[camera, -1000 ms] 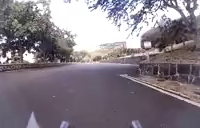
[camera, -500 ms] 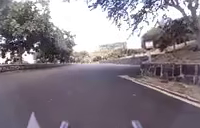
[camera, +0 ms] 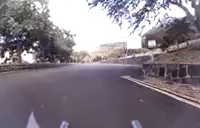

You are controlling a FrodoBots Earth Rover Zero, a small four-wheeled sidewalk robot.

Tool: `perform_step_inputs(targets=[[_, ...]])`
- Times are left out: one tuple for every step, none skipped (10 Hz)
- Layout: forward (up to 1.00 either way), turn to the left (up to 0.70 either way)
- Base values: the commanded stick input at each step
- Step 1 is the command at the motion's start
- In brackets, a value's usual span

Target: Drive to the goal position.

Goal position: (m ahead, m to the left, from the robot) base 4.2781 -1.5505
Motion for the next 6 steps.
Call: perform_step_inputs(targets=[[0.5, 0.0], [0.5, 0.0], [0.5, 0.0], [0.5, 0.0], [0.5, 0.0], [0.5, 0.0]])
